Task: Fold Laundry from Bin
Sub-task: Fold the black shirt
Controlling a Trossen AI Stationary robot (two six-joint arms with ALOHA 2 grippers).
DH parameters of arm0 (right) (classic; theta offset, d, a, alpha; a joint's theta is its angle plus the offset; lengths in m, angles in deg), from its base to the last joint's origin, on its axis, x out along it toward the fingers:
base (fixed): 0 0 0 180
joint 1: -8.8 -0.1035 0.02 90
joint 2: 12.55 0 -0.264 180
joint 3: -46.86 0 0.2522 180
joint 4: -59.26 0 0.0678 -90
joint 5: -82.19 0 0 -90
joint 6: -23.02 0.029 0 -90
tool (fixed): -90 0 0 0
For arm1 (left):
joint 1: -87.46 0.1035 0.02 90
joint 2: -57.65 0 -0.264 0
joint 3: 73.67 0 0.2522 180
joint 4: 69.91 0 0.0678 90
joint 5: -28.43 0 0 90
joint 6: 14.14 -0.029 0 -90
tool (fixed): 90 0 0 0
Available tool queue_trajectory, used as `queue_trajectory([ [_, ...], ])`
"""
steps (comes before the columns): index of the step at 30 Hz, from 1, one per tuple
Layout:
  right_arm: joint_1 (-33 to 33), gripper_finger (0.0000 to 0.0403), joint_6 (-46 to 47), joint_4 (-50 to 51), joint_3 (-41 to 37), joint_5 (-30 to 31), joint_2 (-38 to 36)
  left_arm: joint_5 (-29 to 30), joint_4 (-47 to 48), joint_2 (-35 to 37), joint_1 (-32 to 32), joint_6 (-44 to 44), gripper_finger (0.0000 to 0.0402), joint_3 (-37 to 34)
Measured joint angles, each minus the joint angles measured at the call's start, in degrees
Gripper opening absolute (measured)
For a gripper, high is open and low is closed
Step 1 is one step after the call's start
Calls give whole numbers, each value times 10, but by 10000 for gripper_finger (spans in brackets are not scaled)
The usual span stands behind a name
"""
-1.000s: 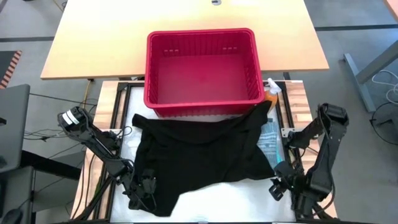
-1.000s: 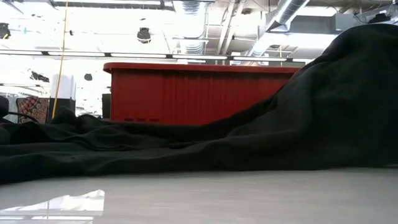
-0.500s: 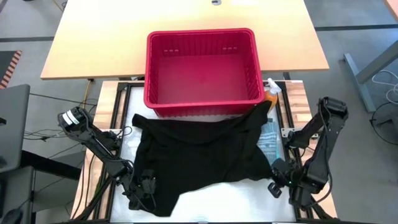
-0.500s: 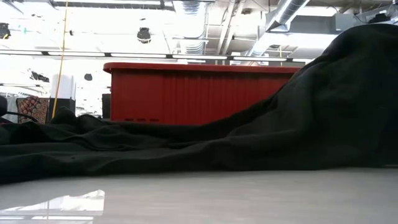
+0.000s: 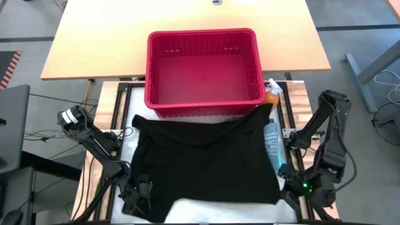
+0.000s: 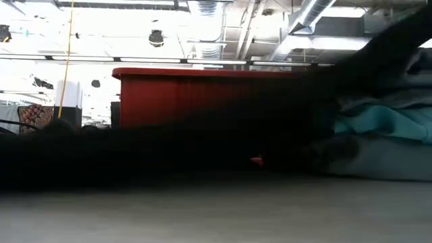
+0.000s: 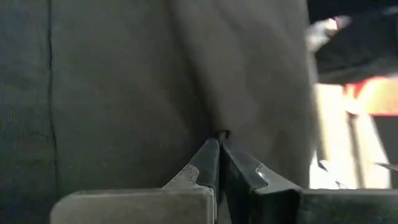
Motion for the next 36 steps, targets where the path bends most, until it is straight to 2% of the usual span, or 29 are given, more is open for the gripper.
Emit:
queue_trajectory([
  [3, 0, 20, 11, -24, 21, -43, 3, -33, -14, 8, -16, 33, 0, 0],
  [7, 0, 23, 9, -88, 29, -68, 12, -51, -49, 10, -41, 74, 0, 0],
  [12, 0, 21, -20, -130, 29, -70, 21, -6, -79, 11, -65, 110, 0, 1],
  [15, 3, 21, -66, -123, 29, -60, 23, 22, -80, 11, -68, 111, 0, 1],
  [21, 50, 21, -174, -91, 29, -25, 17, 53, -74, 11, -60, 108, 0, -3],
  [24, 83, 21, -244, -120, 29, -20, 10, 54, -73, 11, -53, 96, 0, -3],
  [29, 131, 21, -371, -229, 31, -24, 2, 54, -72, 11, -47, 96, 0, -3],
  [36, 204, 21, -516, -207, 82, -24, 4, 83, -66, 11, -43, 71, 0, -3],
])
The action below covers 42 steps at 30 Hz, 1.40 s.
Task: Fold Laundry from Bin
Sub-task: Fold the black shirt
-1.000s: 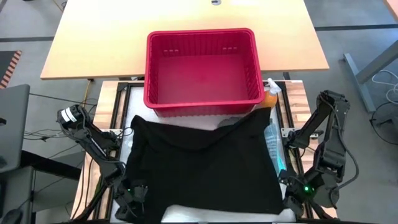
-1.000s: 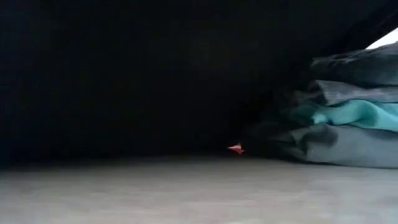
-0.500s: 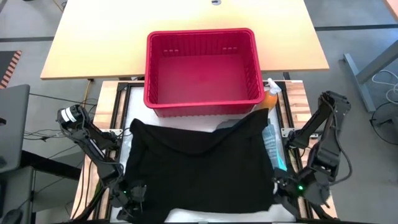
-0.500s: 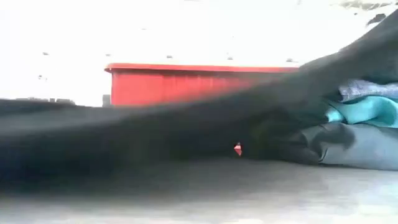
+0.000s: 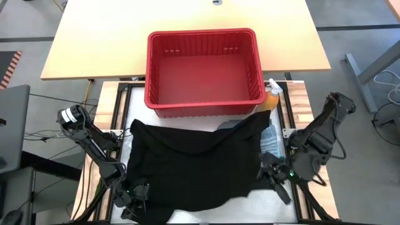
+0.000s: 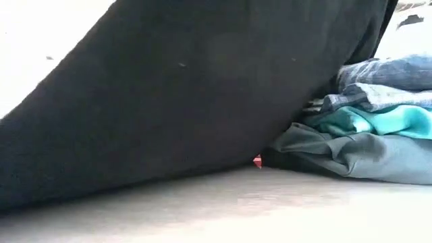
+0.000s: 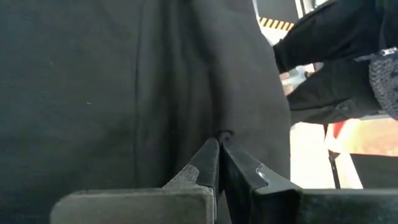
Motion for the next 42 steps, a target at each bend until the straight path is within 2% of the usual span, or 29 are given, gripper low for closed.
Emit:
queue_trajectory([
  [7, 69, 21, -76, 2, 19, -5, 0, 16, -1, 0, 8, -1, 0, 0],
  [19, 146, 21, -117, -68, 20, -107, 24, 34, -2, 0, 8, -23, 0, 0],
  [23, 127, 21, -49, -91, 23, -157, 41, 24, -3, 0, 8, -15, 0, 0],
  [27, 66, 21, 42, -78, 23, -163, 56, 7, -4, 0, -4, 23, 0, 0],
  [30, 18, 21, 124, -57, 24, -137, 61, -6, -10, 0, -18, 54, 0, 0],
  [35, -42, 21, 223, -18, 24, -41, 61, -34, -15, 0, -53, 109, 0, 0],
  [39, -73, 22, 245, -19, 24, 2, 61, -44, -41, -1, -72, 144, 0, 0],
  [42, -78, 22, 241, -10, 24, 15, 61, -14, -79, -1, -77, 127, 0, 1],
])
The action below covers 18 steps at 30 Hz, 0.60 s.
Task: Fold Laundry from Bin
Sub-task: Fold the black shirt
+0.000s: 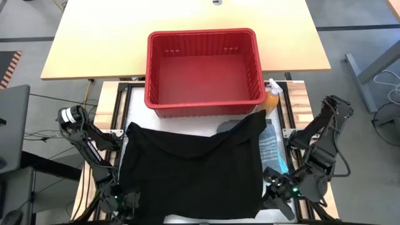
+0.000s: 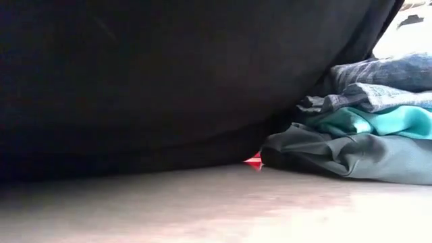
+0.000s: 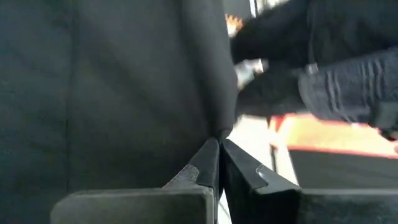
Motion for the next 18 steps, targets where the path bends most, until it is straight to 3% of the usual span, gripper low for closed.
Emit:
queue_trajectory([
  [4, 6, 23, -7, 32, 0, 1, 0, 74, 1, 1, 5, -53, 1, 11],
  [7, 16, 23, -12, 43, 0, -7, 0, 77, 2, 1, 16, -87, 11, 24],
  [14, 32, 24, -20, 42, 0, -48, 0, -16, 6, 2, 26, -128, 72, 60],
  [18, 32, 24, -26, 43, 0, -49, 0, -48, 54, 2, 25, -129, 112, 72],
])
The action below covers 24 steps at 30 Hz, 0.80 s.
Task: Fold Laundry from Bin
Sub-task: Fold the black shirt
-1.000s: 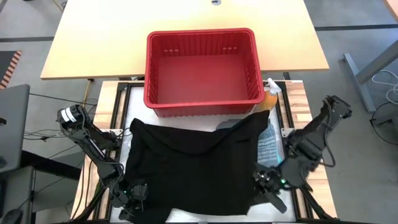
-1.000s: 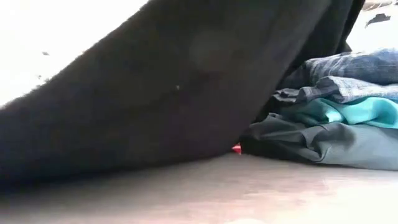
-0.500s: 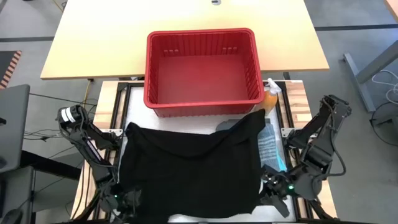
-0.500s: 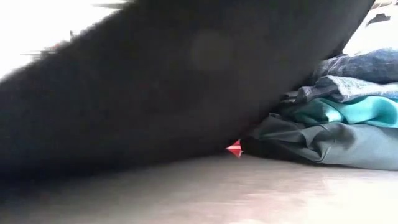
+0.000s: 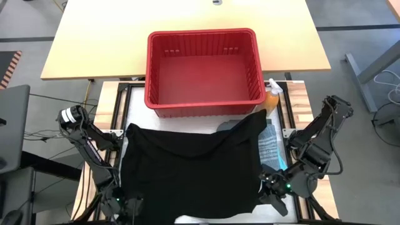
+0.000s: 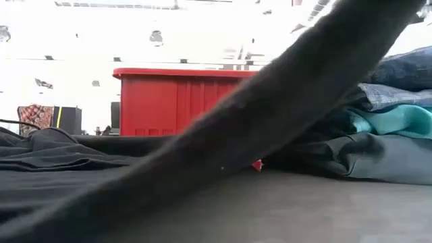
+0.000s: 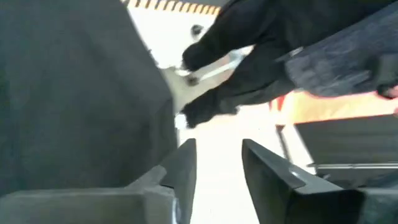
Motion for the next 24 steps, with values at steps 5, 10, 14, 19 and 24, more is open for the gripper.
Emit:
queue_trajectory([
  [5, 0, 24, -3, 0, 0, 1, 0, 15, 115, 0, -14, -19, 144, 11],
  [10, 0, 24, -3, 0, 0, 2, 0, 43, 173, 0, -31, -20, 158, 11],
  [14, 0, 24, -2, 0, 0, 3, 0, 60, 173, -1, -46, -47, 160, 11],
  [19, 0, 24, -2, 2, 0, 7, 0, 137, 191, -1, -55, -49, 161, 11],
  [24, 0, 24, -2, 4, 0, 16, 0, 142, 145, -24, -56, -66, 161, 11],
])
